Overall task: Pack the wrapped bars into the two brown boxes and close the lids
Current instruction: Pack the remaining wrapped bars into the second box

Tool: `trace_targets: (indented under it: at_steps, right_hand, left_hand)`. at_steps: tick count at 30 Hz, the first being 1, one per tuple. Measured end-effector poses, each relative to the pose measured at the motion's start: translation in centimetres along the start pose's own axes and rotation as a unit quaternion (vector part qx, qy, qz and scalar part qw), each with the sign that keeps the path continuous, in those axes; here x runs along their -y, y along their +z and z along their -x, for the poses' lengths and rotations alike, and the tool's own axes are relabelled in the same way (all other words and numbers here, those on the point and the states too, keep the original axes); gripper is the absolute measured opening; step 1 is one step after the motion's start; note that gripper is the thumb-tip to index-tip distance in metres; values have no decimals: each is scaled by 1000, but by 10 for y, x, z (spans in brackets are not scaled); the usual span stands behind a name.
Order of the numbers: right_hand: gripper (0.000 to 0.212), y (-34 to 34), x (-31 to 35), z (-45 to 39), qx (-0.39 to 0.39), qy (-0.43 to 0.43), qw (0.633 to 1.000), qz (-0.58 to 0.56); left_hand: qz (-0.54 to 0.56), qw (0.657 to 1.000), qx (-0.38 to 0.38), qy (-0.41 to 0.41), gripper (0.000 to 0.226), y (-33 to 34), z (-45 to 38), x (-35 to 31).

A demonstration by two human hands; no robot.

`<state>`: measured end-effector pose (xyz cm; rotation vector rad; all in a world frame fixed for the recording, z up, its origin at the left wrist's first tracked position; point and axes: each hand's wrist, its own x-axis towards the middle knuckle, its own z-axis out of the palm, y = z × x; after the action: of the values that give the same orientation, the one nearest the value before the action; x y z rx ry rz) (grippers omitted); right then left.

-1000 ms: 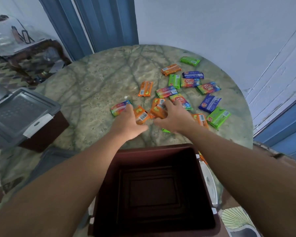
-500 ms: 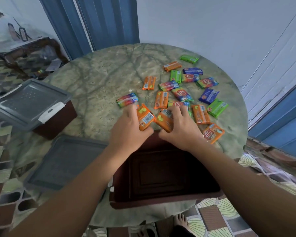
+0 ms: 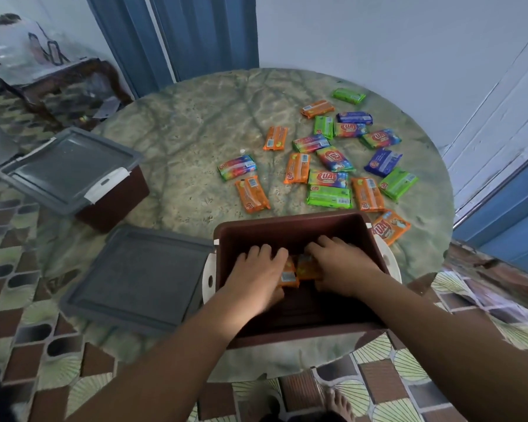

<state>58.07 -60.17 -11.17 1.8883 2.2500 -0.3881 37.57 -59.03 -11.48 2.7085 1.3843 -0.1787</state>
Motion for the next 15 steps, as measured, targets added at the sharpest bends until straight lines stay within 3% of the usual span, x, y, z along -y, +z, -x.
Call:
trace_targets:
  at_steps: [3, 9, 15]
  right_hand:
    - [73, -1, -6, -8, 10, -20, 1000, 9]
    - [49, -6, -8, -13, 14, -34, 998, -56]
    - [36, -4, -7, -15, 1, -17, 995, -96]
  left_hand:
    - [-14, 1000, 10, -25, 45, 4, -5, -2]
    - [24, 998, 1, -57, 37, 4, -9, -1]
    - [31, 996, 1, -88, 46, 5, -10, 2]
